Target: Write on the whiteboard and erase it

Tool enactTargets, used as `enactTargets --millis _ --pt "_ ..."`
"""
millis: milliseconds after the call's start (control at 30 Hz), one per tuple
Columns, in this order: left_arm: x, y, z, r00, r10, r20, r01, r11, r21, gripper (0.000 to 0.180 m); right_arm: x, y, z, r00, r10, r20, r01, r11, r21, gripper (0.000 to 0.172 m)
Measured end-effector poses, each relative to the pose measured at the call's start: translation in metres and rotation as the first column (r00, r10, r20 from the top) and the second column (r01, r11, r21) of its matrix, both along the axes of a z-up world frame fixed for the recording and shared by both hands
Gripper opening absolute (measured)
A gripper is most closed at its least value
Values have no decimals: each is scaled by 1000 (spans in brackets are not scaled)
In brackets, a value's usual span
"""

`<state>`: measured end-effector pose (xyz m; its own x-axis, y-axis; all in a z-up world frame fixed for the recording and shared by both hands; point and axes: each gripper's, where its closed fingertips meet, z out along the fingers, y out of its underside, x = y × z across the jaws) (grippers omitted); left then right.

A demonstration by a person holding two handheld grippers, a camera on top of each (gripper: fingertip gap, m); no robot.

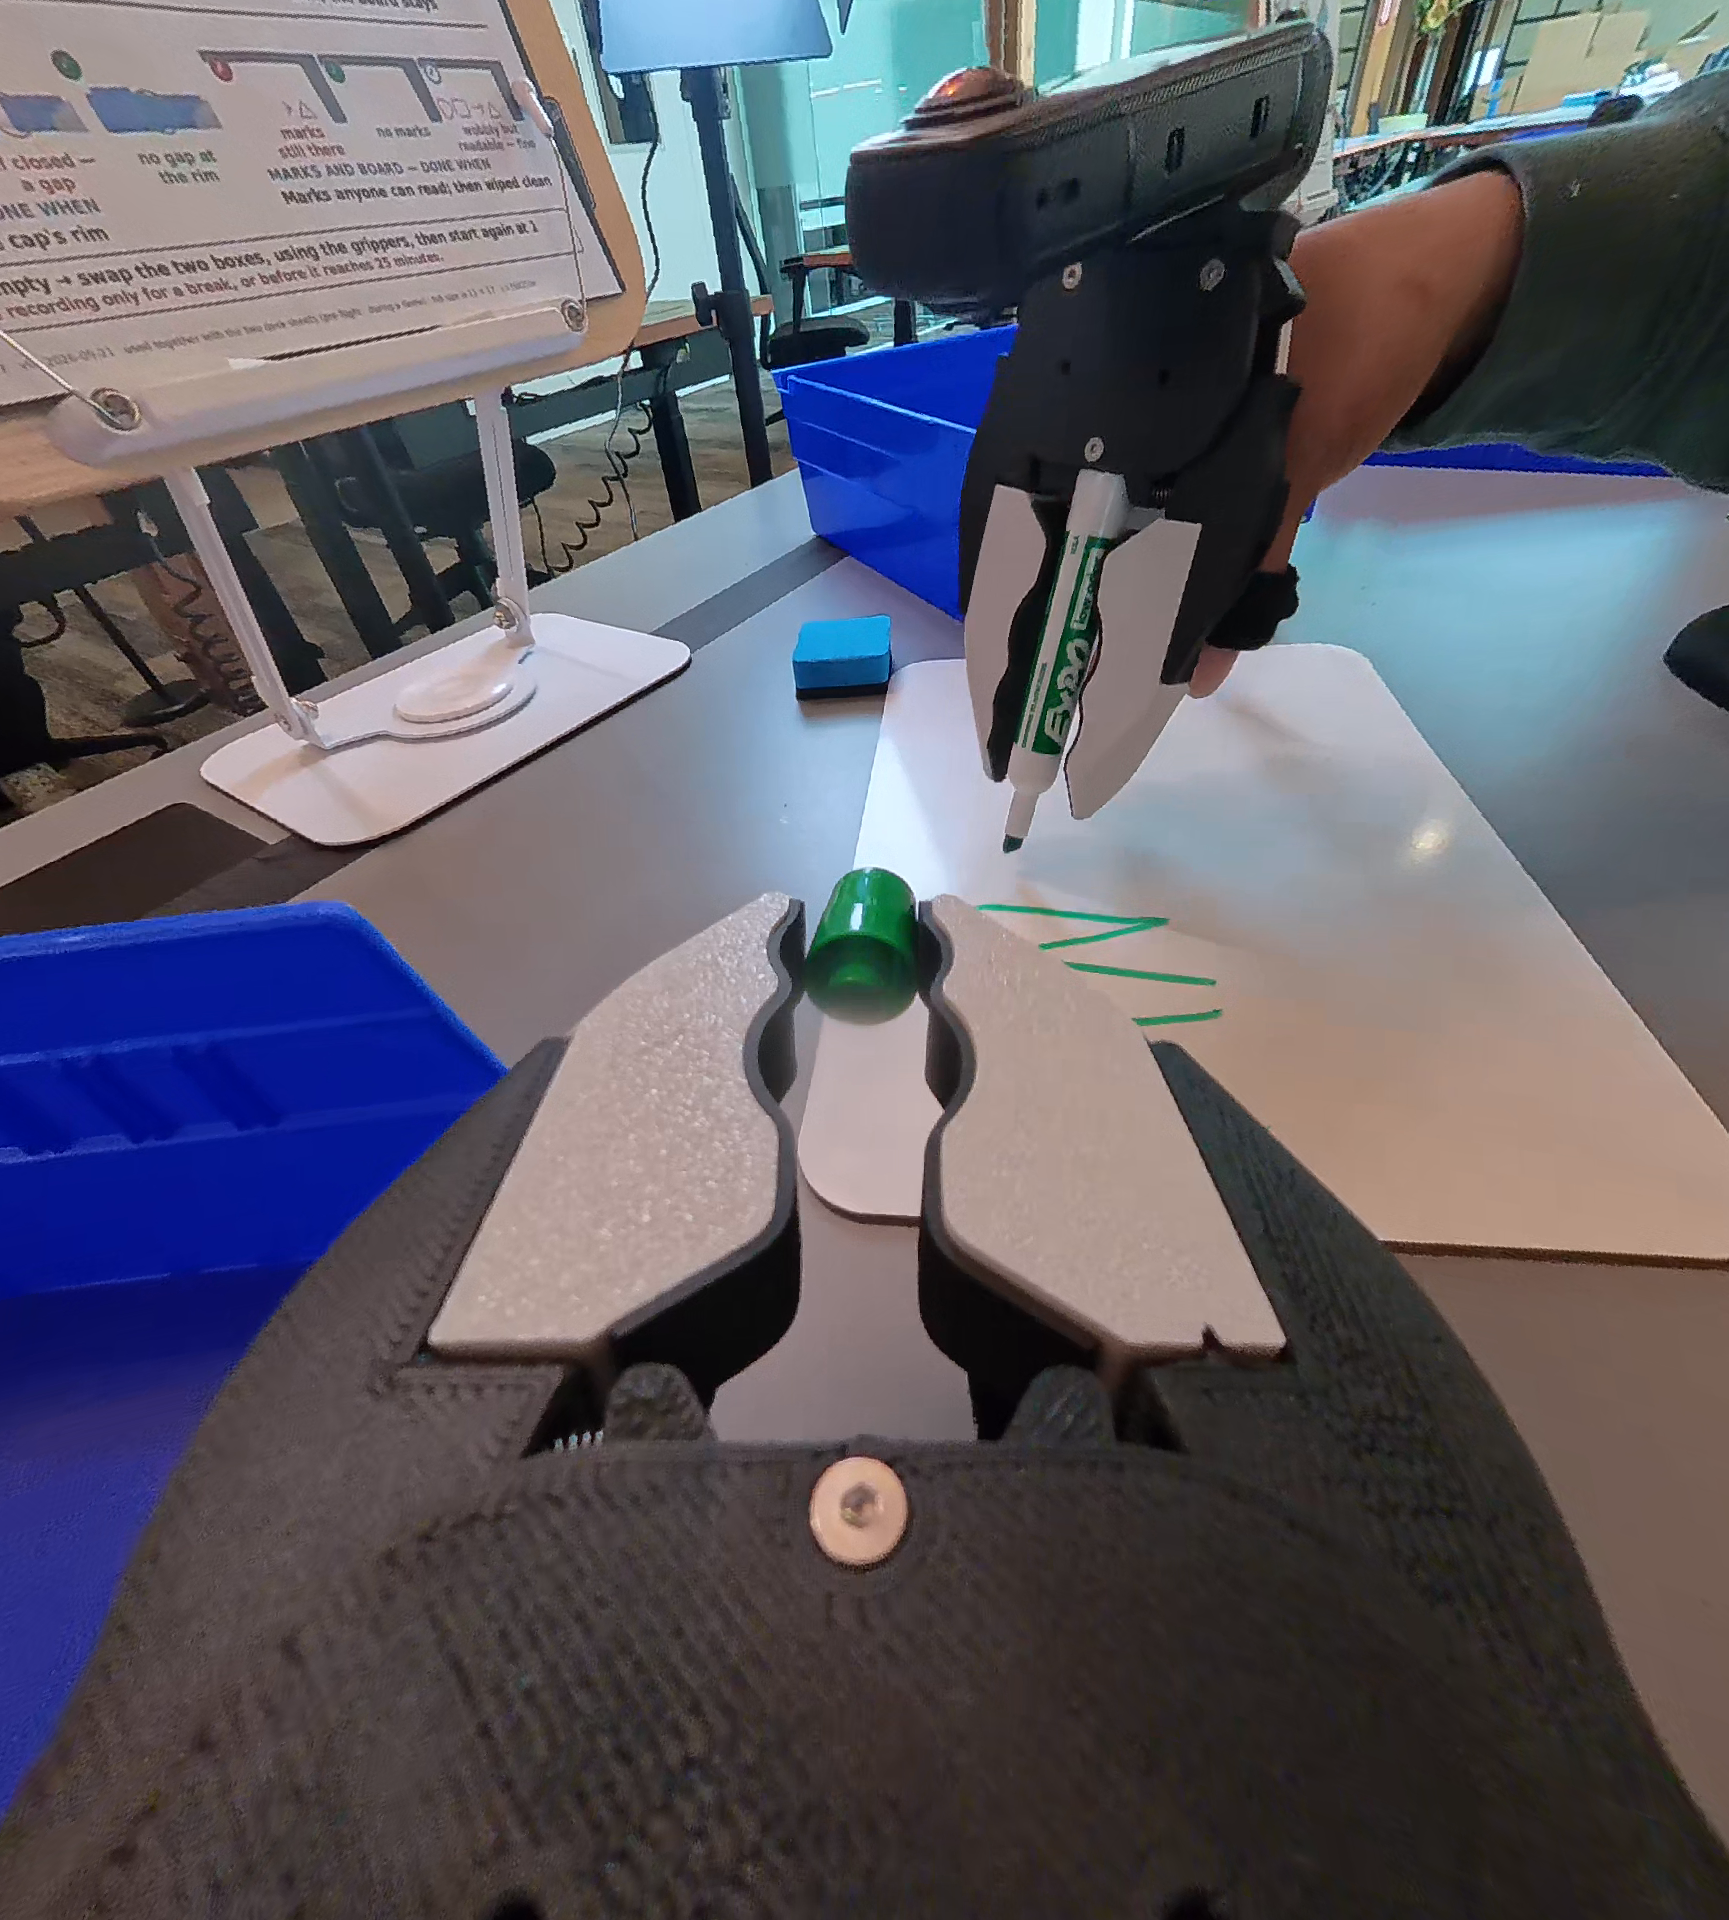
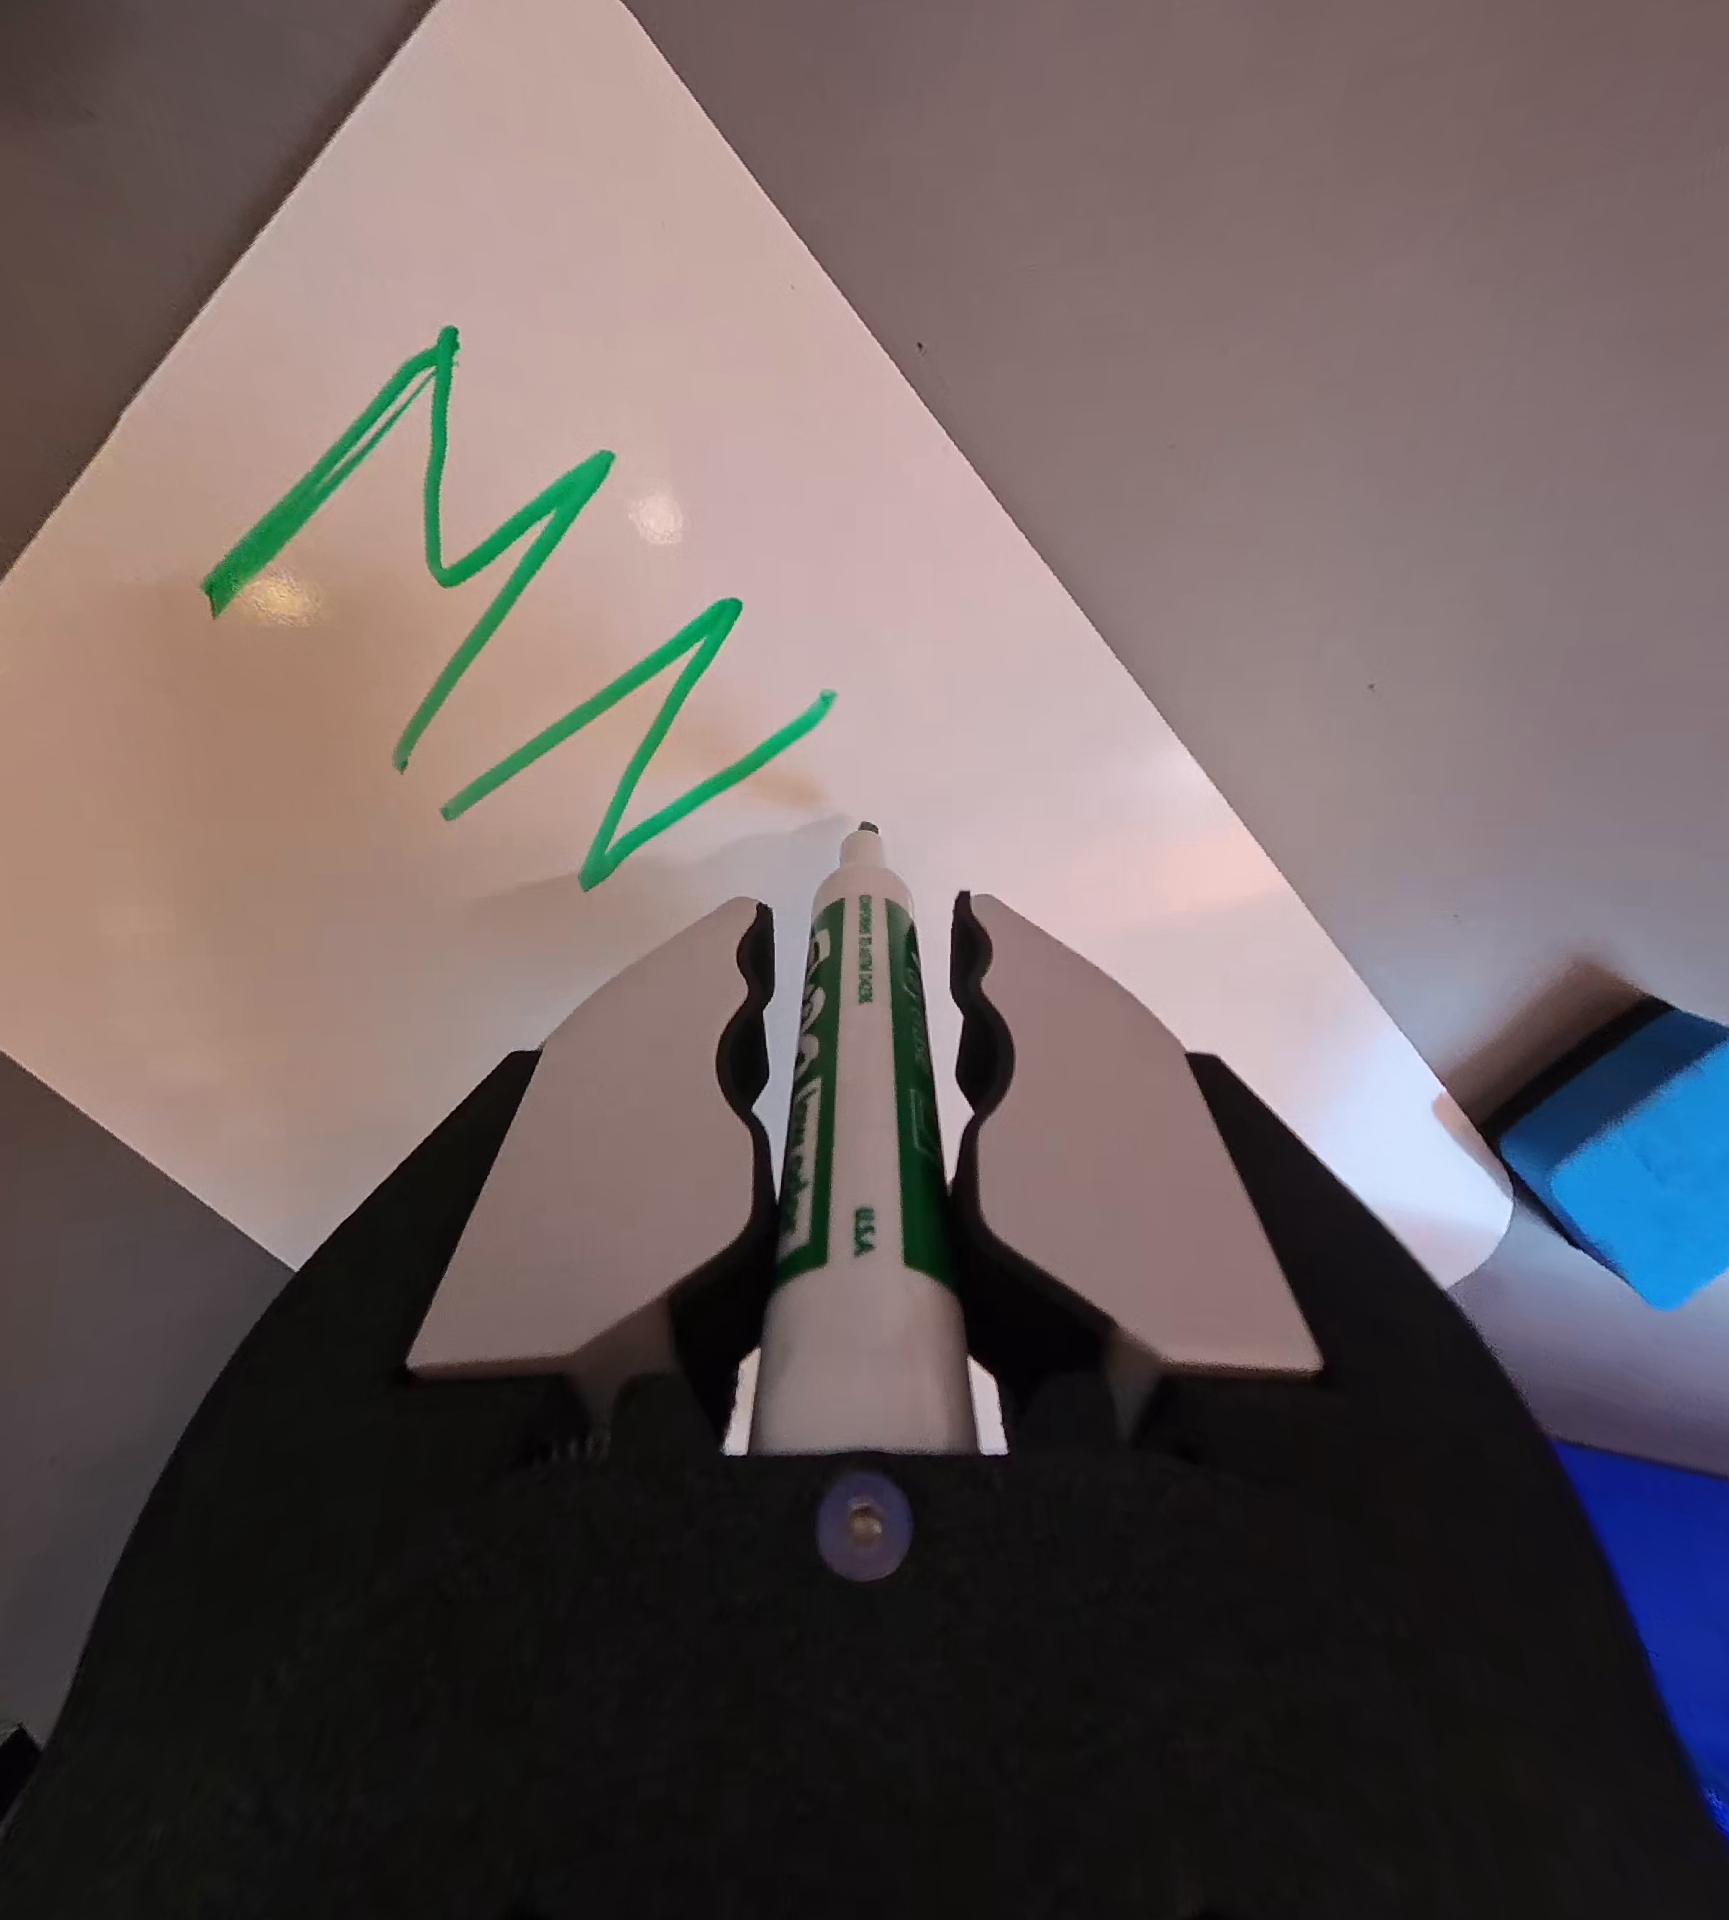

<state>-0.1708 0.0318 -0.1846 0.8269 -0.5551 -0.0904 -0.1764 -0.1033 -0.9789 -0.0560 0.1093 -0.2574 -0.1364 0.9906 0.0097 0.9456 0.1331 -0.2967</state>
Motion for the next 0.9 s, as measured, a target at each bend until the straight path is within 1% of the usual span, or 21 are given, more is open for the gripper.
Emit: enactTargets --millis 33,200,333,467,700,800,900 --pt "0 0 1 1000 -1 -2 1 1000 3 21 1 1 0 1000 -5 -4 5 1000 -3 34" --pt "1 0 0 1000 -7 8 7 1000 -5 21 1 7 2 1000 -18 -11 18 1000 10 34" --pt "2 0 -3 1000 -9 4 9 1000 -16 21 3 11 -4 1000 -17 18 16 1000 24 34" --pt "3 0 -3 1000 -10 1 10 1000 -13 21 1 7 -7 1000 -1 30 1 1000 18 34" --pt "3 0 -5 1000 -11 -1 11 1000 -20 20 3 -22 -7 996 70 53 -69 997 -15 34" --pt "4 -1 -4 1000 -11 0 11 1000 -16 20 16 -38 -7 992 100 73 -98 995 -28 34" --pt "4 -1 -3 1000 -14 2 14 1000 -17 20 34 -43 -7 990 101 96 -99 995 -27 34"
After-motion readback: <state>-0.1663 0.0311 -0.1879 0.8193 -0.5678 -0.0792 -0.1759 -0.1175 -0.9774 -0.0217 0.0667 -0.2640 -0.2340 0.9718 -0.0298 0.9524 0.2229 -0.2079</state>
